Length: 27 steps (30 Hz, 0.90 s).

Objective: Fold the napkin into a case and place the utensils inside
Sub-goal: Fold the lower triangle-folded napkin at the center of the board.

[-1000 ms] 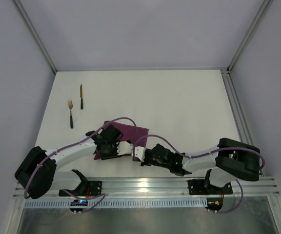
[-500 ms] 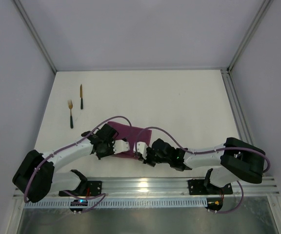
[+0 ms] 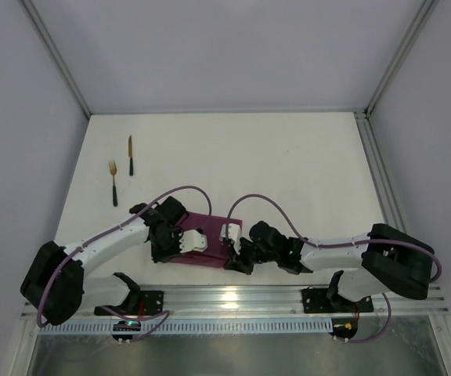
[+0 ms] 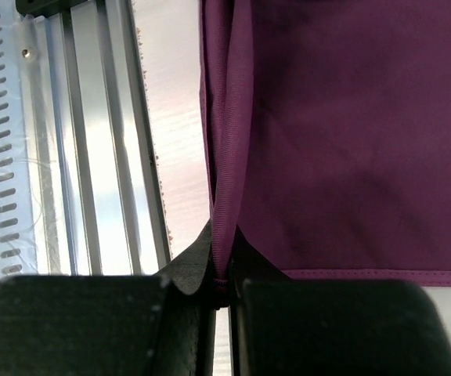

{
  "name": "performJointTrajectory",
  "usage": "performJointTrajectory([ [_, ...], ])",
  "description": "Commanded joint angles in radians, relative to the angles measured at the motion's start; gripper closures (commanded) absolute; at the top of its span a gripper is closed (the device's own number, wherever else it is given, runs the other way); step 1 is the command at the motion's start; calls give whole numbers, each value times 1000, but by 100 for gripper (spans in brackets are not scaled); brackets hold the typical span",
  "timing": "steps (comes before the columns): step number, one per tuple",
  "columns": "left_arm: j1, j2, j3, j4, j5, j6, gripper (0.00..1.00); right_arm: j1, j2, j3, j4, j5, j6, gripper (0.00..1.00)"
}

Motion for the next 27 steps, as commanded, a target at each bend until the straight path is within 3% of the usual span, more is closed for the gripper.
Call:
performJointTrajectory([
  [1,10,17,79,-91,83,56,87,-54,-16,-30,89,-96,118,96],
  [7,47,104,116,-13,69,92,80,-132,63,29,52,-159,141,96],
  [14,218,184,180,-5,157,147,78,-247,175,62,76,-276,236,96],
  [21,291,230,222,-61,241,216,64,-298,290,86,139,-356,302,96],
  [26,309,259,213,-68,273,242,64,-313,295,82,151,-356,313,96],
  [27,314,261,214,-65,277,241,72,-313,295,83,146,-354,313,96],
])
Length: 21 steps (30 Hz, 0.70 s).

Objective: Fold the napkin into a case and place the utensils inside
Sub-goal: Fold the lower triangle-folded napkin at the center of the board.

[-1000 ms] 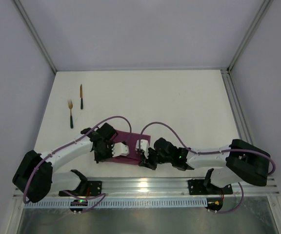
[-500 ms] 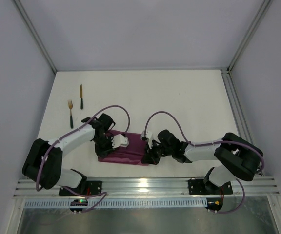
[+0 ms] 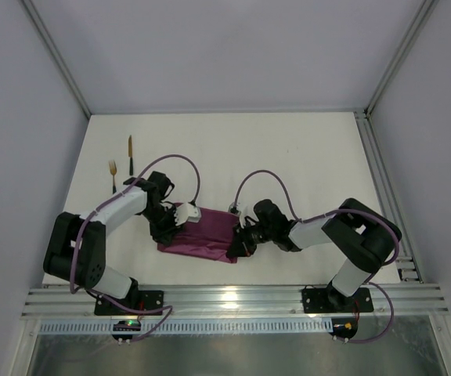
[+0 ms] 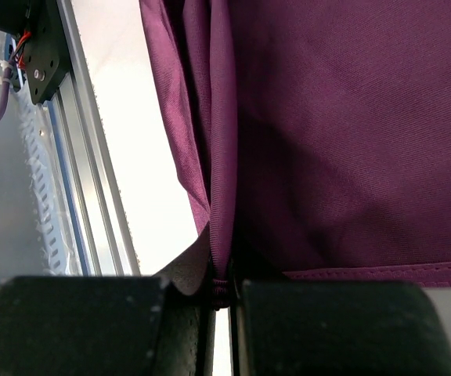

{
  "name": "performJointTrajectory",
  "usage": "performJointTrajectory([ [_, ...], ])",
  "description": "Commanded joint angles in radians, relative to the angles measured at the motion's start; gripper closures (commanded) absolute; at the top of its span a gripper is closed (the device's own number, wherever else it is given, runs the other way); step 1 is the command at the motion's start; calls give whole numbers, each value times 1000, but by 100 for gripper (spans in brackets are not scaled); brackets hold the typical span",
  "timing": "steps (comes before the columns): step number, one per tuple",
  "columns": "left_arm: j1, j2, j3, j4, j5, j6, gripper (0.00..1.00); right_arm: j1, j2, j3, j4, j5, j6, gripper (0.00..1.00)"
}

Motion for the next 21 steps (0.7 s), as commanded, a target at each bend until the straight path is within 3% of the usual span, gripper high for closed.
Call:
performJointTrajectory([
  [1,24,11,19,-13,66,22,79,-6,6,16,25,-13,11,96],
  [3,42,10,25,-2,72,6,95,-6,3,16,7,-4,3,96],
  [5,54,8,34,-2,87,-3,100,-6,-7,22,-13,10,-12,94],
  [8,61,-2,29,18,89,-32,100,-7,-27,34,-47,13,-20,80],
  [9,62,-5,28,26,89,-40,100,-7,-34,40,-67,13,-25,65],
  [11,62,-8,25,33,89,-52,100,-6,-58,57,-123,29,-37,52],
  [16,62,-11,19,38,83,-55,100,-7,-196,102,-278,105,-66,34],
  [21,62,-11,19,40,89,-58,100,-10,-297,195,-494,153,-121,29],
])
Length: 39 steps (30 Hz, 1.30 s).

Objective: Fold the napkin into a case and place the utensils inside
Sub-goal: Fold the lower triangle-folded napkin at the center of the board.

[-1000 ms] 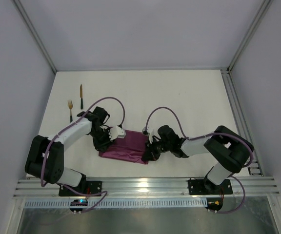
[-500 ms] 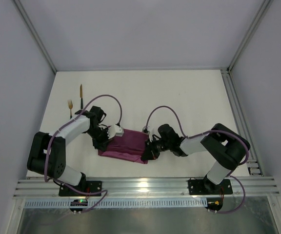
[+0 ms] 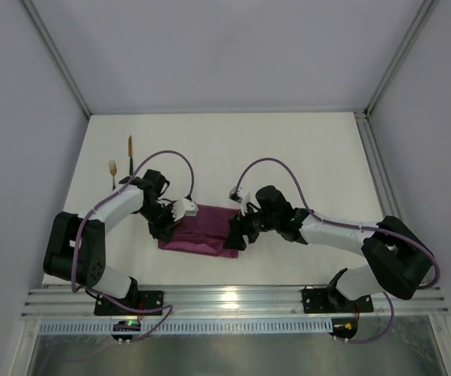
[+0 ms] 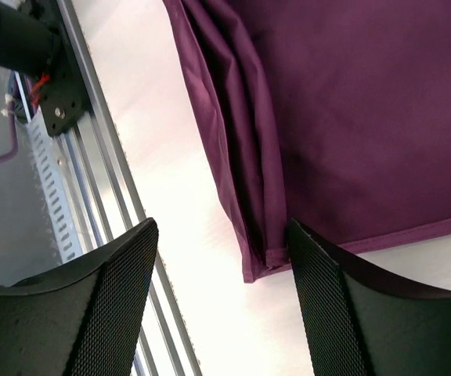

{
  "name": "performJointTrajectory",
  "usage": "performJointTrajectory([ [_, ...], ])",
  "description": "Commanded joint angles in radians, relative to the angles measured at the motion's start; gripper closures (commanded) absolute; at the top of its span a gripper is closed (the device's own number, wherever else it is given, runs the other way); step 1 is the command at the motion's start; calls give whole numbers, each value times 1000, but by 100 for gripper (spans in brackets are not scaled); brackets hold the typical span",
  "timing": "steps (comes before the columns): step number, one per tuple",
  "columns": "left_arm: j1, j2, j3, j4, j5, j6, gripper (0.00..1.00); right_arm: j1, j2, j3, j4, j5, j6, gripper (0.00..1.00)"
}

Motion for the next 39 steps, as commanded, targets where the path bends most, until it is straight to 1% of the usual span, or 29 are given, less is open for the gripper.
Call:
performJointTrajectory([
  [1,6,-27,16,17,36,-9,100,-5,-70,113,-184,61,-66,29],
  [4,6,-36,17,19,36,-12,100,-7,-67,171,-176,136,-60,29],
  [5,6,-44,17,19,37,-12,100,-5,-47,193,-175,152,-41,43],
  [6,6,-47,17,19,39,-12,100,-5,-16,219,-144,173,-32,54],
  [7,6,-52,19,16,43,-15,100,-5,66,283,-148,178,-24,64],
  [9,4,-56,22,11,49,-20,100,-7,158,339,-124,166,22,83],
  [10,6,-58,25,3,54,-21,100,-5,242,377,-104,132,46,86],
  [12,6,-61,28,2,56,-24,100,-7,315,400,-51,110,120,92],
  [13,4,-61,30,3,56,-24,100,-7,376,415,-32,97,141,94],
  [15,6,-55,34,8,59,-29,100,-7,429,429,-18,84,179,96],
  [17,6,-44,47,9,66,-34,100,-5,481,452,-33,78,183,96],
  [20,6,-16,93,-3,85,-43,100,-7,515,456,-41,70,175,96],
  [24,6,25,152,-18,86,-52,100,-5,553,483,-112,50,140,96],
  [31,6,169,218,-30,56,-17,100,-5,548,492,-141,38,86,96],
  [34,6,204,247,-32,45,-9,99,-7,552,515,-161,20,49,96],
  [39,4,267,274,-32,8,14,97,-7,516,537,-207,41,-4,94],
])
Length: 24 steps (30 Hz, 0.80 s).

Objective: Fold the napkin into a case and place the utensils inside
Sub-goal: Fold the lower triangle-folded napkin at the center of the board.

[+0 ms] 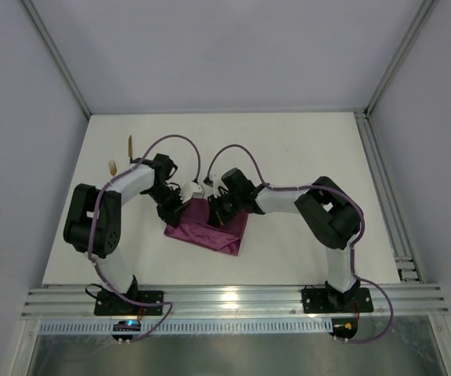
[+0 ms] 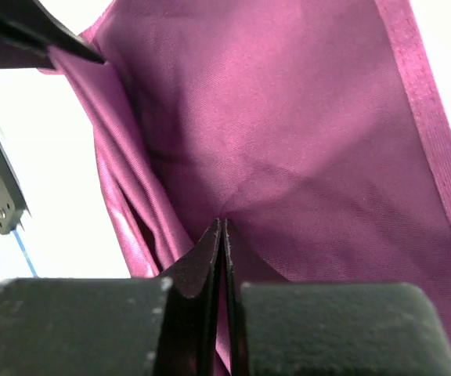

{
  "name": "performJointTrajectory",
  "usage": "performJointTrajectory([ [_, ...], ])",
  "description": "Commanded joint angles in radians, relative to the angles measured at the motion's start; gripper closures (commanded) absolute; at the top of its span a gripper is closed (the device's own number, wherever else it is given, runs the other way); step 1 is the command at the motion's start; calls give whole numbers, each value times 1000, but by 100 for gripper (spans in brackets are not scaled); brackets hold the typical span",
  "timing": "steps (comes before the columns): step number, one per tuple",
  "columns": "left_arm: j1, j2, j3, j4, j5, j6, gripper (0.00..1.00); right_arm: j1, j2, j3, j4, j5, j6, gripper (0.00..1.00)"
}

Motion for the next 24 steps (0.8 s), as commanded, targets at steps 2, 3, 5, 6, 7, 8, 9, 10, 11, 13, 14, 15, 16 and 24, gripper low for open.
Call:
performJointTrajectory([
  [2,5,29,33,-18,-23,42,95,3,-51,50,-71,20,-64,91],
  [3,5,41,33,-20,-32,49,94,1,-62,62,-79,26,-75,89],
  [5,5,50,36,-14,-43,54,93,1,-94,77,-109,69,-82,84],
  [6,5,56,39,-14,-48,59,93,3,-107,96,-120,85,-87,83],
  [7,5,59,46,-14,-48,62,92,3,-117,102,-131,100,-93,80],
  [8,5,61,49,-17,-45,65,92,3,-139,108,-146,126,-96,78],
  [9,5,62,55,-20,-39,68,91,1,-148,116,-149,138,-99,76],
  [10,5,65,64,-23,-36,71,91,1,-157,113,-151,148,-104,75],
  [11,4,64,69,-28,-33,71,90,1,-166,111,-146,160,-105,73],
  [13,5,62,73,-31,-29,71,90,3,-185,90,-134,161,-102,70],
  [14,5,61,73,-31,-28,73,89,3,-190,77,-107,155,-101,66],
  [15,5,62,73,-31,-28,71,89,1,-200,45,-84,125,-96,63],
  [16,5,59,73,-29,-29,70,88,3,-205,27,-53,109,-82,60],
  [24,5,52,62,-15,-32,56,80,39,-226,-142,208,141,-82,49],
])
